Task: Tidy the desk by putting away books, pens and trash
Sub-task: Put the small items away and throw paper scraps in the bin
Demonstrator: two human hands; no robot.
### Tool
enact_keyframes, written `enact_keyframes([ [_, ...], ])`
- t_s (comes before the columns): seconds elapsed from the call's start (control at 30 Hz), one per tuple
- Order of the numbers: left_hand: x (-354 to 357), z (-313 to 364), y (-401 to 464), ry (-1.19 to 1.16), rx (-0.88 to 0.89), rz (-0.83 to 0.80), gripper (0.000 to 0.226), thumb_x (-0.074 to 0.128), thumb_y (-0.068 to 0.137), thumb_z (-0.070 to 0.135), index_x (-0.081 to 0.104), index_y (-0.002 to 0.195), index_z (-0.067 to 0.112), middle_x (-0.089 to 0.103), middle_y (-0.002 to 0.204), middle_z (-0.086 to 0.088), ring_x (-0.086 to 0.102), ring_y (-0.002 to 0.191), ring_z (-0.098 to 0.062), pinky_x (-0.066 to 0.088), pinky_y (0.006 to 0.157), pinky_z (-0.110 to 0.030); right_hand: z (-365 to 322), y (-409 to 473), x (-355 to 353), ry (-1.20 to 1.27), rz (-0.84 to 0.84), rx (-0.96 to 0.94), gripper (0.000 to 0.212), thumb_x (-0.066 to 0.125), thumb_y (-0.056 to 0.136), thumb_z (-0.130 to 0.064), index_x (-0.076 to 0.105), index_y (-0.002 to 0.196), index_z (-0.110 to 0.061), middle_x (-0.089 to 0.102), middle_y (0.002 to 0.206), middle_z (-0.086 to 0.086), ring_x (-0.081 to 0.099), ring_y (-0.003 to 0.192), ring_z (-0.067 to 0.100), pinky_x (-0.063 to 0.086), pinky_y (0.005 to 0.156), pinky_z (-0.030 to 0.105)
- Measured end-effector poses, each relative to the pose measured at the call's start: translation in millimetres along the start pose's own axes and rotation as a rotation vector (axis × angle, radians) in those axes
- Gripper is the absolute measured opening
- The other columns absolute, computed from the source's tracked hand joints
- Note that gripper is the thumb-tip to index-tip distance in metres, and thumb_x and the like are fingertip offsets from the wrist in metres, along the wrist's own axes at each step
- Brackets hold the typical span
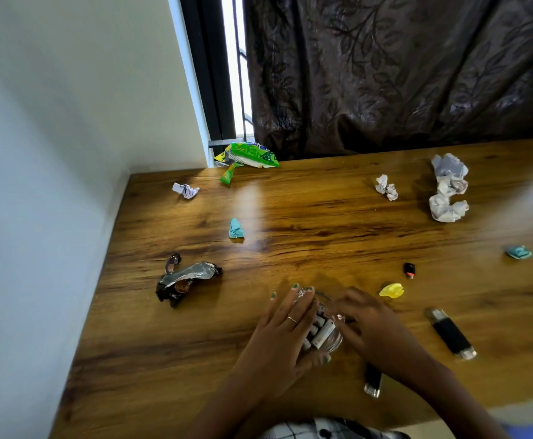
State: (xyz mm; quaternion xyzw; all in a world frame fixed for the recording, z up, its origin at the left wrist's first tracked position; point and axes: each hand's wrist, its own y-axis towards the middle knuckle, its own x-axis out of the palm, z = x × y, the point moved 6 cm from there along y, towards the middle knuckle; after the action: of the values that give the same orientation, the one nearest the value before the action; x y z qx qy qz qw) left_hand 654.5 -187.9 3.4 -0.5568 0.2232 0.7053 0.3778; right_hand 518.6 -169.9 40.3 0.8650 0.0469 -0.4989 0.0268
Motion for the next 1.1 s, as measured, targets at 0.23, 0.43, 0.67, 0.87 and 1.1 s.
enact_keyframes([
  [0.23, 3.1, 3.1, -2.4, 0.042, -0.041, 0.113, 0.074, 0.017, 0.094, 0.063, -0.001, 0.151, 0.020, -0.013, 0.158, 0.003, -0.016, 0.145, -0.022, -0.002, 0.116, -0.056, 0.5, -3.5, 1.4, 0.000, 0.009, 0.011, 0.031, 0.053, 0.093, -0.025, 0.055, 0.124, -0.027, 0.047, 0.127, -0.011, 0.043, 0.109, -0.001, 0.035, 0.089, 0.009],
  [0.43, -2.5, 16.9, -23.5, -0.084, -0.028, 0.364, 0.066, 0.038, 0.095, 0.050, 0.028, 0.148, 0.011, 0.020, 0.157, -0.008, 0.008, 0.147, -0.023, 0.010, 0.117, -0.048, -4.5, -32.9, -16.1, 0.007, 0.167, 0.036, 0.022, 0.059, 0.089, -0.015, 0.066, 0.107, -0.025, 0.057, 0.109, -0.013, 0.051, 0.105, 0.004, 0.044, 0.088, 0.021],
  [0.67, 17.2, 50.6, -30.1, -0.171, -0.110, 0.469, 0.065, 0.039, 0.092, 0.045, 0.022, 0.149, 0.020, 0.011, 0.159, 0.001, 0.008, 0.147, -0.022, 0.000, 0.120, -0.035, 14.6, -121.6, -24.2, 0.325, 0.526, 0.255, 0.024, 0.043, 0.072, -0.013, 0.051, 0.060, -0.032, 0.056, 0.065, -0.017, 0.054, 0.058, -0.001, 0.041, 0.054, 0.010],
  [0.87, 41.0, 70.1, -22.4, -0.059, -0.145, 0.331, 0.067, 0.032, 0.094, 0.052, 0.018, 0.151, 0.019, 0.011, 0.160, -0.002, 0.009, 0.148, -0.024, 0.016, 0.116, -0.048, 86.0, -192.4, 29.3, 0.645, 0.491, 0.843, 0.050, 0.038, 0.070, 0.023, 0.052, 0.046, -0.018, 0.053, 0.046, 0.003, 0.048, 0.048, 0.012, 0.037, 0.047, 0.016],
  [1.1, 39.1, 65.4, -21.2, -0.117, -0.403, 0.445, 0.067, 0.024, 0.095, 0.054, 0.013, 0.152, 0.022, 0.000, 0.160, -0.005, -0.003, 0.147, -0.025, 0.010, 0.117, -0.049, 150.9, -207.7, 112.3, 1.366, 0.084, 1.352, 0.018, 0.043, 0.093, 0.002, 0.059, 0.088, 0.008, 0.060, 0.082, 0.023, 0.061, 0.073, 0.037, 0.049, 0.064, 0.039],
])
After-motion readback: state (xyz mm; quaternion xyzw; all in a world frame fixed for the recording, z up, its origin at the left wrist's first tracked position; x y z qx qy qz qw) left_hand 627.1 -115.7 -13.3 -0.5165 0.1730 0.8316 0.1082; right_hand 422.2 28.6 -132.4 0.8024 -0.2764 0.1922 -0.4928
